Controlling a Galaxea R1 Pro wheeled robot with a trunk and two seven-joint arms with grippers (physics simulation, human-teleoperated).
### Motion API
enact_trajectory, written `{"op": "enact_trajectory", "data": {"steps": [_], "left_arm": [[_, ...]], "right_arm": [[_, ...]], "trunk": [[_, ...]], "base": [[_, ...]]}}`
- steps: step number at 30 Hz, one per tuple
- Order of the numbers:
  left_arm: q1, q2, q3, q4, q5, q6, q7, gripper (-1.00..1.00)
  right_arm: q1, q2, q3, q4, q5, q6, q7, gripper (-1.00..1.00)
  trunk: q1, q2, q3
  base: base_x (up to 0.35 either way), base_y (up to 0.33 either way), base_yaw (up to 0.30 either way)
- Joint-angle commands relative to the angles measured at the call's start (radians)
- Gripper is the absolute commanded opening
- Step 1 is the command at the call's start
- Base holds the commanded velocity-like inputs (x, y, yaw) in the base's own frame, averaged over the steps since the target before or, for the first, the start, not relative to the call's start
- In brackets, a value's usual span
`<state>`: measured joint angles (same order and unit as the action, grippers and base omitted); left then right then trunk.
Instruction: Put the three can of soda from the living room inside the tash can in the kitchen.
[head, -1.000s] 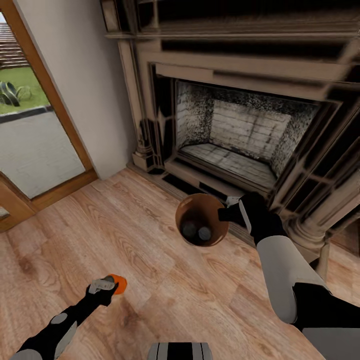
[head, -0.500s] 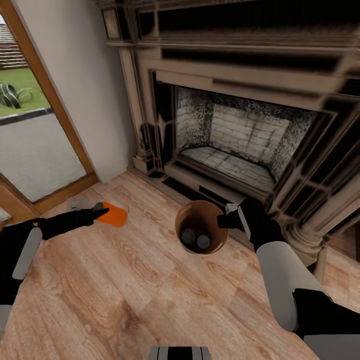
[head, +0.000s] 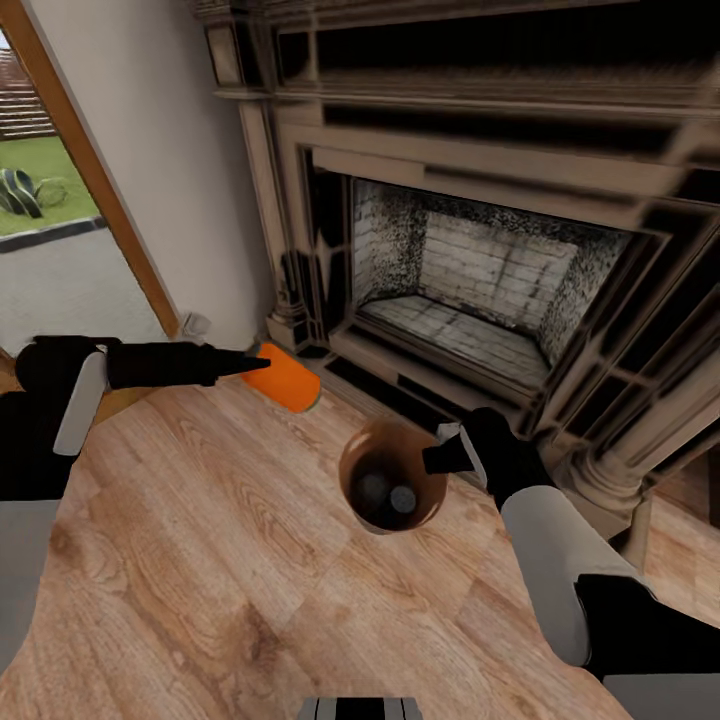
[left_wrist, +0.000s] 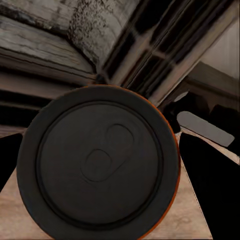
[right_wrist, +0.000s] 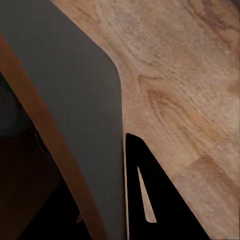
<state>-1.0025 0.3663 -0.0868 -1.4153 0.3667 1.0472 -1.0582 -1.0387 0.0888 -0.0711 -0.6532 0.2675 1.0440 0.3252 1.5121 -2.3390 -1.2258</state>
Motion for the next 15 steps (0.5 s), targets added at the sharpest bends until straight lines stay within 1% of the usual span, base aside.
{"op": "enact_trajectory", "data": {"steps": [1, 2, 3, 4, 5, 6, 7, 8, 9, 10, 12, 13, 14, 15], "left_arm": [[-0.002, -0.008, -0.028, 0.002, -0.003, 0.000, -0.017, -1.00], [-0.003, -0.015, -0.080, 0.006, -0.005, 0.000, -0.027, -1.00], [-0.004, -0.018, -0.113, 0.007, -0.006, 0.000, -0.031, -1.00], [-0.005, -0.024, -0.191, 0.010, -0.007, 0.000, -0.034, -1.00], [-0.005, -0.027, -0.226, 0.010, -0.008, 0.000, -0.035, -1.00], [-0.005, -0.033, -0.280, 0.011, -0.008, 0.000, -0.036, -1.00], [-0.005, -0.039, -0.300, 0.012, -0.008, -0.005, -0.037, -1.00], [-0.005, -0.048, -0.331, 0.012, -0.008, -0.017, -0.037, -1.00], [-0.005, -0.057, -0.352, 0.012, -0.009, -0.030, -0.037, -1.00], [-0.005, -0.067, -0.367, 0.012, -0.012, -0.042, -0.035, -1.00], [-0.004, -0.086, -0.392, 0.013, -0.035, -0.066, -0.028, -1.00], [-0.003, -0.114, -0.418, 0.014, -0.083, -0.091, -0.024, -1.00], [-0.002, -0.125, -0.425, 0.014, -0.104, -0.097, -0.024, -1.00], [0.001, -0.174, -0.439, 0.015, -0.186, -0.114, -0.021, -1.00]], "right_arm": [[-0.001, 0.004, 0.002, 0.006, -0.033, 0.003, 0.003, -1.00], [-0.001, 0.011, 0.005, 0.011, -0.033, 0.003, 0.003, -1.00], [-0.001, 0.014, 0.006, 0.013, -0.033, 0.003, 0.003, -1.00], [-0.001, 0.023, 0.007, 0.015, -0.033, 0.003, 0.003, -1.00], [-0.001, 0.027, 0.008, 0.016, -0.033, 0.003, 0.003, -1.00], [-0.002, 0.035, 0.009, 0.017, -0.033, 0.003, 0.002, -1.00], [-0.002, 0.038, 0.011, 0.018, -0.033, 0.003, 0.002, -1.00], [-0.003, 0.044, 0.013, 0.019, -0.033, 0.003, 0.002, -1.00], [-0.005, 0.050, 0.015, 0.020, -0.033, 0.003, 0.002, -1.00], [-0.006, 0.055, 0.018, 0.020, -0.033, 0.003, 0.002, -1.00], [-0.006, 0.061, 0.021, 0.021, -0.033, 0.003, 0.002, -1.00], [-0.007, 0.066, 0.022, 0.021, -0.033, 0.003, 0.002, -1.00], [-0.007, 0.067, 0.022, 0.021, -0.033, 0.003, 0.002, -1.00], [-0.007, 0.070, 0.023, 0.021, -0.033, 0.003, 0.002, -1.00]], "trunk": [[0.000, 0.000, 0.000], [0.000, 0.000, 0.000], [0.000, 0.000, 0.000], [0.000, 0.000, 0.000], [0.000, 0.000, 0.000], [0.000, 0.000, 0.000], [0.000, 0.000, 0.000], [0.000, 0.000, 0.000], [0.000, 0.000, 0.000], [0.000, 0.000, 0.000], [0.000, 0.000, 0.000], [0.000, 0.000, 0.000], [0.000, 0.000, 0.000], [0.000, 0.000, 0.000]], "base": [[0.000, 0.000, 0.000], [0.000, 0.000, 0.000], [0.000, 0.000, 0.000], [0.000, 0.000, 0.000], [0.000, 0.000, 0.000], [0.000, 0.000, 0.000], [0.000, 0.000, 0.000], [0.000, 0.000, 0.000], [0.000, 0.000, 0.000], [0.000, 0.000, 0.000], [0.000, 0.000, 0.000], [0.000, 0.000, 0.000], [0.000, 0.000, 0.000], [0.000, 0.000, 0.000]]}}
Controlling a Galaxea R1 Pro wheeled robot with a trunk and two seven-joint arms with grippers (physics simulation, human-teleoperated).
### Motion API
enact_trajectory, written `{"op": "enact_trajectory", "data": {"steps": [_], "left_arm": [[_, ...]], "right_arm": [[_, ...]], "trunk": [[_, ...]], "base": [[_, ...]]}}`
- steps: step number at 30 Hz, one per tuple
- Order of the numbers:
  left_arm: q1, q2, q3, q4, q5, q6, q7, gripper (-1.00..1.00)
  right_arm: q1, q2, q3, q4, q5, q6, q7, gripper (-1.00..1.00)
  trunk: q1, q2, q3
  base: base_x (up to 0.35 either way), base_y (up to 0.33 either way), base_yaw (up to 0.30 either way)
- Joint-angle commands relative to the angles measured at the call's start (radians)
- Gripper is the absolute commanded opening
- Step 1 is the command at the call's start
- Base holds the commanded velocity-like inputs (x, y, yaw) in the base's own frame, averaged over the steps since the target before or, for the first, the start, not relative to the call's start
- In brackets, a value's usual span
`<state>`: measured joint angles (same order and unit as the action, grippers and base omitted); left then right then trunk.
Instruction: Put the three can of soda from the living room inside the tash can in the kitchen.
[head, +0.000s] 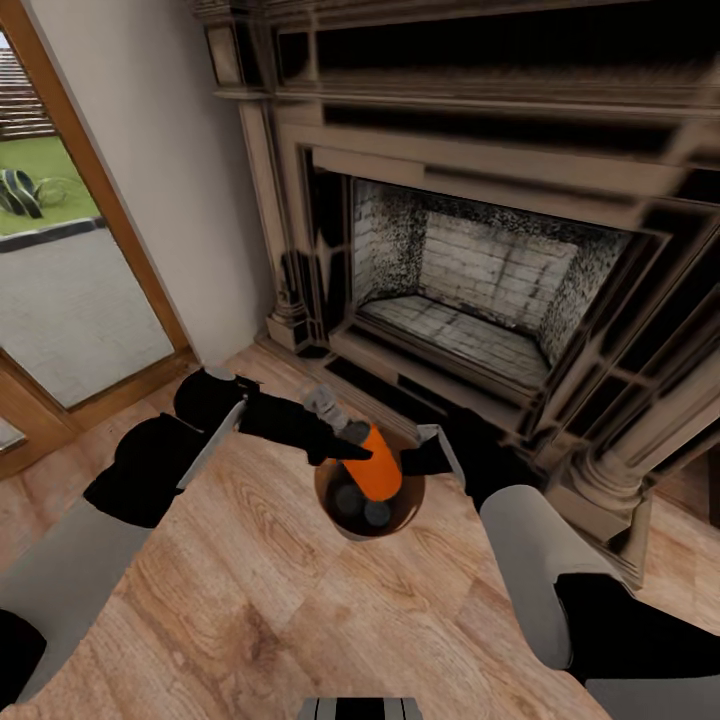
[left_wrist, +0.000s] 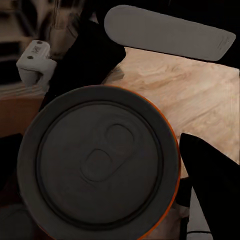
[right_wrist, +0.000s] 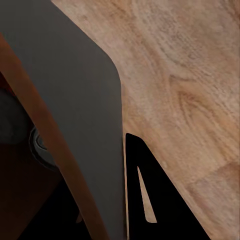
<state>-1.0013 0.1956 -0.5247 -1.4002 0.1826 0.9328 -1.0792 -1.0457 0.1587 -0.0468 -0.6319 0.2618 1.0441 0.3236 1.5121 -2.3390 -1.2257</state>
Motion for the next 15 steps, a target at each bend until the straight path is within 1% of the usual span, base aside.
{"op": "enact_trajectory", "data": {"steps": [1, 2, 3, 4, 5, 6, 8, 9, 11, 13, 14, 15], "left_arm": [[0.002, -0.028, -0.005, 0.001, -0.045, -0.009, 0.001, -1.00], [0.002, -0.039, -0.006, 0.002, -0.067, -0.016, 0.001, -1.00], [0.003, -0.061, -0.008, 0.005, -0.112, -0.034, 0.002, -1.00], [0.003, -0.078, -0.009, 0.012, -0.147, -0.047, 0.003, -1.00], [0.004, -0.086, -0.009, 0.018, -0.161, -0.052, 0.004, -1.00], [0.004, -0.097, -0.010, 0.038, -0.182, -0.060, 0.004, -1.00], [0.004, -0.109, -0.011, 0.073, -0.206, -0.079, 0.008, -1.00], [0.004, -0.116, -0.012, 0.099, -0.227, -0.101, 0.029, -1.00], [0.004, -0.122, -0.013, 0.110, -0.237, -0.111, 0.050, -1.00], [0.005, -0.133, -0.017, 0.124, -0.252, -0.123, 0.095, -1.00], [0.005, -0.134, -0.021, 0.125, -0.255, -0.124, 0.099, -1.00], [0.006, -0.135, -0.038, 0.126, -0.261, -0.125, 0.105, -1.00]], "right_arm": [[0.000, 0.002, -0.001, 0.000, -0.027, 0.003, 0.003, -1.00], [0.000, 0.002, -0.001, 0.000, -0.027, 0.003, 0.003, -1.00], [0.000, 0.004, -0.001, 0.000, -0.027, 0.003, 0.003, -1.00], [0.000, 0.005, -0.001, 0.000, -0.027, 0.003, 0.003, -1.00], [0.000, 0.005, -0.001, 0.000, -0.027, 0.003, 0.003, -1.00], [-0.001, 0.006, 0.000, 0.000, -0.027, 0.003, 0.003, -1.00], [-0.001, 0.006, 0.000, 0.000, -0.027, 0.003, 0.003, -1.00], [-0.001, 0.007, 0.000, -0.001, -0.027, 0.003, 0.003, -1.00], [-0.001, 0.008, 0.001, -0.001, -0.027, 0.003, 0.003, -1.00], [-0.001, 0.008, 0.001, -0.001, -0.027, 0.003, 0.003, -1.00], [-0.001, 0.008, 0.001, -0.001, -0.027, 0.003, 0.003, -1.00], [-0.001, 0.008, 0.001, -0.001, -0.027, 0.003, 0.003, -1.00]], "trunk": [[0.000, 0.000, 0.000], [0.000, 0.000, 0.000], [0.000, 0.000, 0.000], [0.000, 0.000, 0.000], [0.000, 0.000, 0.000], [0.000, 0.000, 0.000], [0.000, 0.000, 0.000], [0.000, 0.000, 0.000], [0.000, 0.000, 0.000], [0.000, 0.000, 0.000], [0.000, 0.000, 0.000], [0.000, 0.000, 0.000]], "base": [[0.000, 0.000, 0.000], [0.000, 0.000, 0.000], [0.000, 0.000, 0.000], [0.000, 0.000, 0.000], [0.000, 0.000, 0.000], [0.000, 0.000, 0.000], [0.000, 0.000, 0.000], [0.000, 0.000, 0.000], [0.000, 0.000, 0.000], [0.000, 0.000, 0.000], [0.000, 0.000, 0.000], [0.000, 0.000, 0.000]]}}
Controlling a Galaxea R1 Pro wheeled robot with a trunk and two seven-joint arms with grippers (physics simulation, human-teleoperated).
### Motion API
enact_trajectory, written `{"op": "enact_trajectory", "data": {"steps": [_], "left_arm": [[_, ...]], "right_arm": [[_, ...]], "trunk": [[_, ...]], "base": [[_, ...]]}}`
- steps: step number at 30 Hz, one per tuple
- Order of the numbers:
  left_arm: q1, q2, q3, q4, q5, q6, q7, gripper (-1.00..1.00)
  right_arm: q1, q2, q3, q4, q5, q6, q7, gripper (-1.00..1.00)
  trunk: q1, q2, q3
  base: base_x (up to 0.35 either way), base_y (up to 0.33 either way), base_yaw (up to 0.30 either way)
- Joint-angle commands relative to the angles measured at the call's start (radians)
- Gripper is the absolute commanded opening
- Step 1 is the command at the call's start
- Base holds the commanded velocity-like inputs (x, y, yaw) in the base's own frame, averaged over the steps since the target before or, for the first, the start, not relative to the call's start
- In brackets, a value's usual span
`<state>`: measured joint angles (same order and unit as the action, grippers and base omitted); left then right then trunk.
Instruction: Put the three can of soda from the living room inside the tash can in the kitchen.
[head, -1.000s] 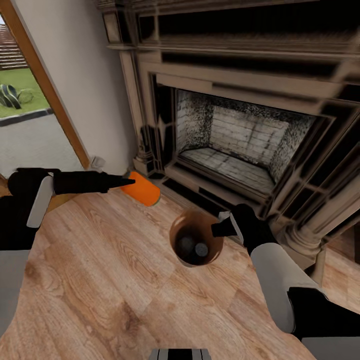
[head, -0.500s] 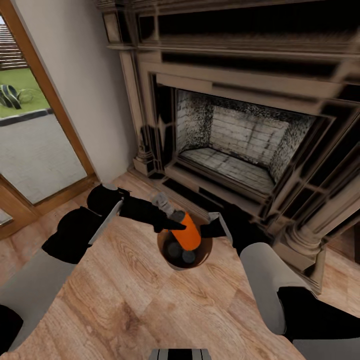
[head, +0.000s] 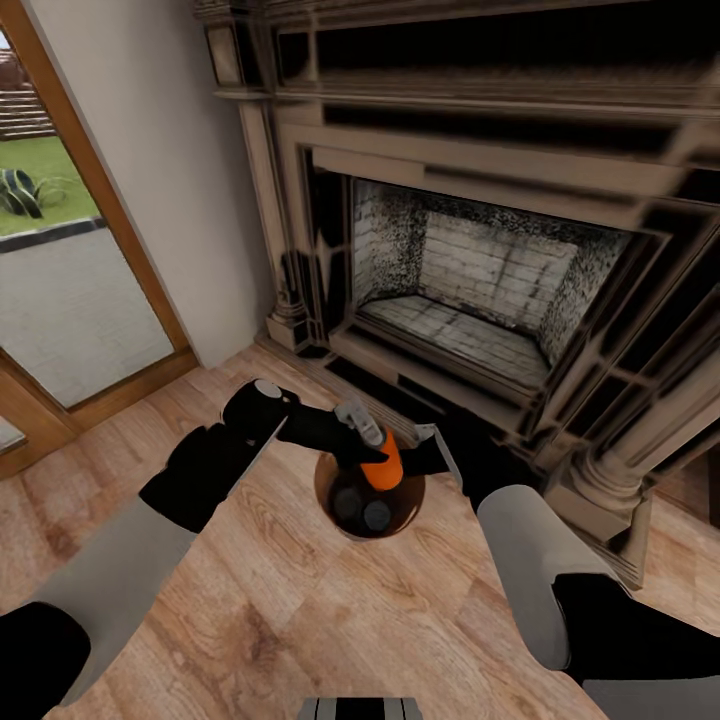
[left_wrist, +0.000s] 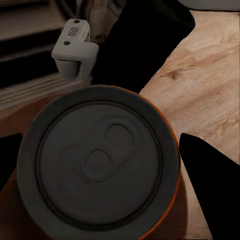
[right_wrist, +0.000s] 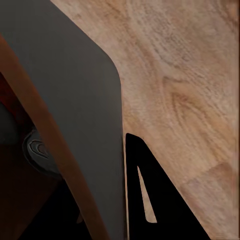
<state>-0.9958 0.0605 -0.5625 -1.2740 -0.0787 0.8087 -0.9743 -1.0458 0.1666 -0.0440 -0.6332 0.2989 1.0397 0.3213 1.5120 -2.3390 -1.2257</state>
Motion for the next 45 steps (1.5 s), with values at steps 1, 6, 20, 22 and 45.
{"op": "enact_trajectory", "data": {"steps": [1, 6, 20, 22, 45], "left_arm": [[0.000, -0.001, -0.011, 0.001, -0.003, -0.001, 0.002, -1.00], [0.000, -0.003, -0.052, 0.006, -0.030, -0.003, 0.016, -1.00], [0.000, -0.020, -0.057, 0.123, -0.176, -0.053, 0.043, -1.00], [0.000, -0.020, -0.056, 0.124, -0.181, -0.055, 0.048, -1.00], [0.000, -0.082, -0.056, 0.287, -0.186, -0.119, 0.140, -1.00]], "right_arm": [[0.000, 0.001, -0.002, 0.000, -0.064, 0.007, 0.005, -1.00], [0.000, 0.007, -0.002, 0.000, -0.063, 0.007, 0.005, -1.00], [0.000, 0.008, -0.002, 0.000, -0.063, 0.007, 0.004, -1.00], [0.000, 0.008, -0.002, 0.000, -0.063, 0.007, 0.004, -1.00], [0.001, 0.008, 0.033, 0.001, -0.063, 0.007, 0.005, -1.00]], "trunk": [[0.000, 0.000, 0.000], [0.000, 0.000, 0.000], [0.000, 0.000, 0.000], [0.000, 0.000, 0.000], [0.000, 0.000, 0.000]], "base": [[0.000, 0.000, 0.000], [0.000, 0.000, 0.000], [0.000, 0.000, 0.000], [0.000, 0.000, 0.000], [0.000, 0.000, 0.000]]}}
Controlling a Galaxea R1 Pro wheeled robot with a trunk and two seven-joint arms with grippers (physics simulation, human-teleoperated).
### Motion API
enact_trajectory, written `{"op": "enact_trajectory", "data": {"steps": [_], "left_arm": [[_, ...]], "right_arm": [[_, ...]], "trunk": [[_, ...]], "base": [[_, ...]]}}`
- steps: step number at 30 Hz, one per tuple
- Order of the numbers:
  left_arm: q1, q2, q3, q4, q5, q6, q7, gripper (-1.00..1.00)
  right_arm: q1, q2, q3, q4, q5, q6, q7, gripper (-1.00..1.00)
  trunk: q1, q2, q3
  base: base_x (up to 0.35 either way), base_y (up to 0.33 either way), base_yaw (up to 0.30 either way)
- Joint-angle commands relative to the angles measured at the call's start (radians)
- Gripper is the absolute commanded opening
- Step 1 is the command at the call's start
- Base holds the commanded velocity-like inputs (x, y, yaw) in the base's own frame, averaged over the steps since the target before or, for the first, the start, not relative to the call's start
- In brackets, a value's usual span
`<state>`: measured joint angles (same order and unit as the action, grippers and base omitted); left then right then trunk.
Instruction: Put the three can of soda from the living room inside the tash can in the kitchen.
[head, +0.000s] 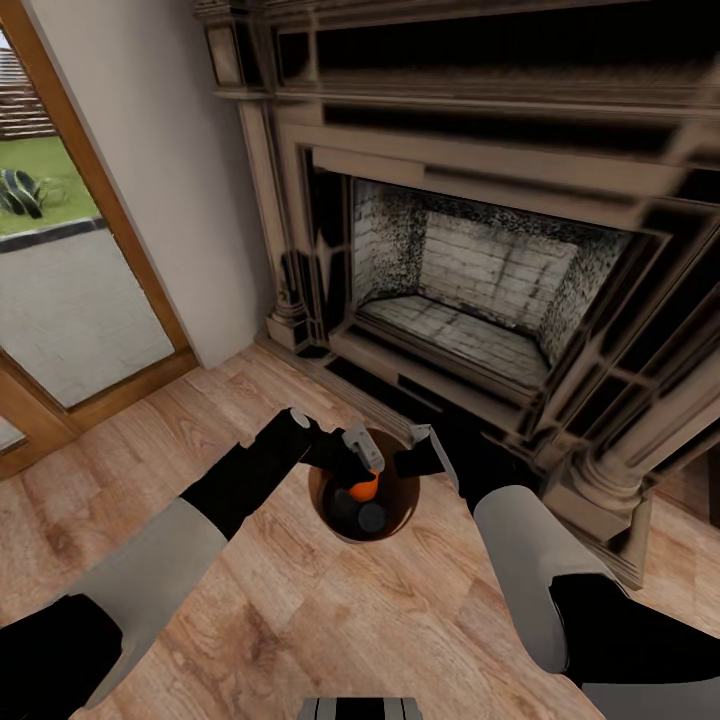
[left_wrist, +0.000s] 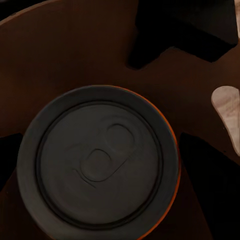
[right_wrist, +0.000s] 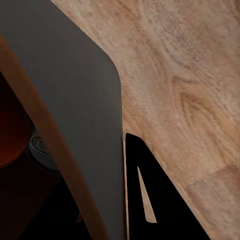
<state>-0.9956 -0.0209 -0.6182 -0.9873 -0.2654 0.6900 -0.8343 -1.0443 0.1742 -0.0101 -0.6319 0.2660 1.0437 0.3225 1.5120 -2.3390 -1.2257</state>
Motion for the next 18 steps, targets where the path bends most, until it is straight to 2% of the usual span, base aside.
{"op": "enact_trajectory", "data": {"steps": [1, 12, 13, 18], "left_arm": [[0.000, -0.002, 0.000, 0.005, 0.001, -0.001, 0.007, -1.00], [0.000, -0.005, 0.000, 0.016, 0.000, -0.003, 0.024, -1.00], [0.000, -0.005, 0.000, 0.016, 0.000, -0.003, 0.024, 1.00], [0.000, -0.005, 0.000, 0.016, 0.000, -0.004, 0.024, 1.00]], "right_arm": [[0.000, 0.000, -0.001, 0.000, -0.030, 0.003, 0.003, -1.00], [0.000, 0.000, -0.001, 0.000, -0.030, 0.003, 0.004, -1.00], [0.001, 0.000, -0.001, 0.000, -0.030, 0.003, 0.004, -1.00], [0.001, 0.000, -0.001, 0.000, -0.030, 0.003, 0.004, -1.00]], "trunk": [[0.000, 0.000, 0.000], [0.000, 0.000, 0.000], [0.000, 0.000, 0.000], [0.000, 0.000, 0.000]], "base": [[0.000, 0.000, 0.000], [0.000, 0.000, 0.000], [0.000, 0.000, 0.000], [0.000, 0.000, 0.000]]}}
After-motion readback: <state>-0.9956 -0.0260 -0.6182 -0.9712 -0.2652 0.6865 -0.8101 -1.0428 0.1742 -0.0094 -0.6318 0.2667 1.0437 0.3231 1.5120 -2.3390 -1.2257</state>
